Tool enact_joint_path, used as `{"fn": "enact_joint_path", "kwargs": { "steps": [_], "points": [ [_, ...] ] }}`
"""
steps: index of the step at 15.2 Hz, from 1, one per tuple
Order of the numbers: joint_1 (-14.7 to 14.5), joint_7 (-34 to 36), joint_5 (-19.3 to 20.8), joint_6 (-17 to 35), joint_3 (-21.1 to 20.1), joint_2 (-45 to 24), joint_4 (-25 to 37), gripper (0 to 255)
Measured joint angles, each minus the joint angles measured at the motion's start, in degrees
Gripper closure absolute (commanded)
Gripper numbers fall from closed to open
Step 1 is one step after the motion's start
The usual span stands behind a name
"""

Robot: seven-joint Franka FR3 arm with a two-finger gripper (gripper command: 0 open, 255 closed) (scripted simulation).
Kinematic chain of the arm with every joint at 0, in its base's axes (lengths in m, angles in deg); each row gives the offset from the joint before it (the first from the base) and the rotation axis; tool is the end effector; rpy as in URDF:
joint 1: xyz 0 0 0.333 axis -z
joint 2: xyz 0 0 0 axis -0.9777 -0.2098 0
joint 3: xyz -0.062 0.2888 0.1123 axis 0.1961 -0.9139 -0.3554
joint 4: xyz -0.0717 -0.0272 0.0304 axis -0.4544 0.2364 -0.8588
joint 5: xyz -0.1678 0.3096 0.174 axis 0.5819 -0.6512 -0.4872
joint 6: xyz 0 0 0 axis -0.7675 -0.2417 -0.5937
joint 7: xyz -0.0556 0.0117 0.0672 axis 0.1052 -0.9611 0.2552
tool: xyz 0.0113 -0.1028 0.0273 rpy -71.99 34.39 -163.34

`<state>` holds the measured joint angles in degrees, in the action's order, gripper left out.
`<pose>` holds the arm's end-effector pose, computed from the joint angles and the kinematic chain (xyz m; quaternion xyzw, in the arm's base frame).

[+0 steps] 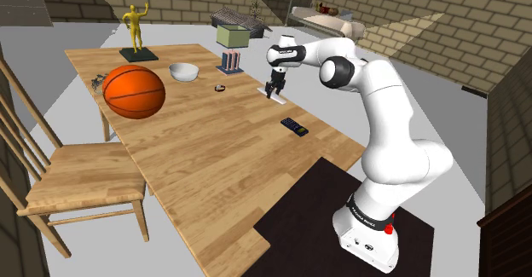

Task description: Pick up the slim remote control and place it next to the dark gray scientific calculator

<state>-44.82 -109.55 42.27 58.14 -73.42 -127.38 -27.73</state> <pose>0.6839 -0.3845 0.2440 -0.9988 0.0490 -0.0036 0.0039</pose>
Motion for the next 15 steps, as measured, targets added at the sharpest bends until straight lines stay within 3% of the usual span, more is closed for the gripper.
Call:
{"fn": "enact_joint_path", "kwargs": {
  "steps": [15],
  "points": [
    [-0.13, -0.15, 0.26, 4.49, 0.33, -6.18, 1.7, 255]
  ]
}}
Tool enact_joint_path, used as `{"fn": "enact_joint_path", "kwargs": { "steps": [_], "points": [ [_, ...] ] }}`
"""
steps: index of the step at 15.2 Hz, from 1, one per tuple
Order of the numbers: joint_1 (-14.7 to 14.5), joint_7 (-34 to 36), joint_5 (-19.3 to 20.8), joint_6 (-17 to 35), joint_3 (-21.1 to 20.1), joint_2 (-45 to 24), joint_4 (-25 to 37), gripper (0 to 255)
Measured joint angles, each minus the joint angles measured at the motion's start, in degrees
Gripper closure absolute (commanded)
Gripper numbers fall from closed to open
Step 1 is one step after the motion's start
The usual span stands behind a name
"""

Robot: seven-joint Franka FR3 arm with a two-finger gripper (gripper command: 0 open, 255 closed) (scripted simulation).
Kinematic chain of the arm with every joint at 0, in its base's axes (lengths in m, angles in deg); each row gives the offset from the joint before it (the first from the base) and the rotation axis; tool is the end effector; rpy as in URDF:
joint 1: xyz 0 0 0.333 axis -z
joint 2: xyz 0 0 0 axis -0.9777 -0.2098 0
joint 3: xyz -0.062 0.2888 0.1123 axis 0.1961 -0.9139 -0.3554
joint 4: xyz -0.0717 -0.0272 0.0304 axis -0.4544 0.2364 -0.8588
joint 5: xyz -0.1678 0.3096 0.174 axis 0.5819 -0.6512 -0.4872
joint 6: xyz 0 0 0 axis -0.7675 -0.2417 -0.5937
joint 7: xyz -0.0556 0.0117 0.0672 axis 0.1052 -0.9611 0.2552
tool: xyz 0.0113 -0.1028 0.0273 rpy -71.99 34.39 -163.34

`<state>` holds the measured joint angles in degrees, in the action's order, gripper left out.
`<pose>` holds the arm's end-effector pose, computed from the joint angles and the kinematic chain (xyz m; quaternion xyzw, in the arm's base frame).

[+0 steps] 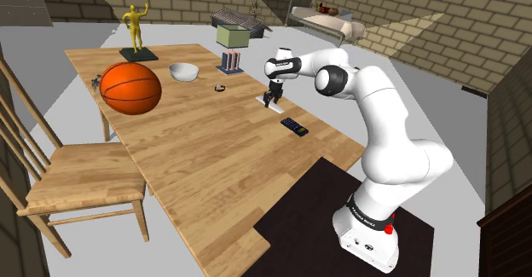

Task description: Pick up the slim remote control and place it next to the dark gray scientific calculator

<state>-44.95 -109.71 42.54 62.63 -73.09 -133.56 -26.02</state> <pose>0.6842 -0.3866 0.1800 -0.9988 0.0487 -0.0037 0.0038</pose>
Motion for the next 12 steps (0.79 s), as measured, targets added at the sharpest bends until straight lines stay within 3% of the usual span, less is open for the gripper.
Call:
{"fn": "enact_joint_path", "kwargs": {
  "steps": [3, 4, 12],
  "points": [
    [0.0, -0.01, 0.0, 0.01, 0.0, -0.06, 0.06, 255],
    [0.0, -0.01, 0.0, 0.01, 0.0, -0.07, 0.08, 0],
    [0.1, 0.03, -0.07, -0.88, -0.09, 1.93, -1.08, 0]
  ]
}}
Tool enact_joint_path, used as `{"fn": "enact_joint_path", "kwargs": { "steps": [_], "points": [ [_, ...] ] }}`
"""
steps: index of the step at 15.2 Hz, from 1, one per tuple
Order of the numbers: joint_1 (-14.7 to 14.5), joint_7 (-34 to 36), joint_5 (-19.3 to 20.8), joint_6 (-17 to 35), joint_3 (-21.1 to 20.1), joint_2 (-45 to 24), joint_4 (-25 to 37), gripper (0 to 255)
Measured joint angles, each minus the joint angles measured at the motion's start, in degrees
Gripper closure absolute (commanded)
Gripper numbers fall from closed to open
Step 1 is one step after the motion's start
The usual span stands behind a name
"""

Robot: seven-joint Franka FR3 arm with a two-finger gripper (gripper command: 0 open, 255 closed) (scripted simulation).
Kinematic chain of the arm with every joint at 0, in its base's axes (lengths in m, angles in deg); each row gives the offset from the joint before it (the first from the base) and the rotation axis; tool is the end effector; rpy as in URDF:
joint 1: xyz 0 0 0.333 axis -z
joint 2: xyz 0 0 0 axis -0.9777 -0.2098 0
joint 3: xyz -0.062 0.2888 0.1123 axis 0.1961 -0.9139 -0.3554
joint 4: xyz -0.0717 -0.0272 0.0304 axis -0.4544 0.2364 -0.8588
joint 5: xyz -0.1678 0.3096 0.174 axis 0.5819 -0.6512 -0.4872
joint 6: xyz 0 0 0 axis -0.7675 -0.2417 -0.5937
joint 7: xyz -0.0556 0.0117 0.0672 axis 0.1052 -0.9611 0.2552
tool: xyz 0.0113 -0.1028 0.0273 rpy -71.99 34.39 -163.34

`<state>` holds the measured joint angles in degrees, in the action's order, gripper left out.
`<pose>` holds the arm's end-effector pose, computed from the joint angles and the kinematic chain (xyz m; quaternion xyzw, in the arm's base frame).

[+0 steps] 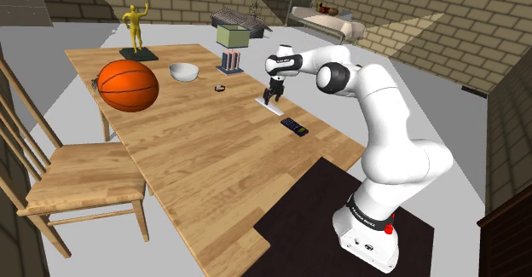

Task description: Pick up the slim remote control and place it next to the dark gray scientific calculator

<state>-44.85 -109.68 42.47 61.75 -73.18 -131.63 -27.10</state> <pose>0.6836 -0.3862 0.1964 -0.9988 0.0488 -0.0035 0.0040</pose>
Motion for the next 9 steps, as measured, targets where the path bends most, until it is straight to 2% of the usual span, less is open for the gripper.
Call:
{"fn": "enact_joint_path", "kwargs": {
  "steps": [3, 9],
  "points": [
    [0.02, -0.08, -0.12, -2.56, -0.11, 1.79, 0.9, 0],
    [0.11, -0.08, -0.14, -2.69, -0.15, 2.72, 0.03, 0]
  ]
}}
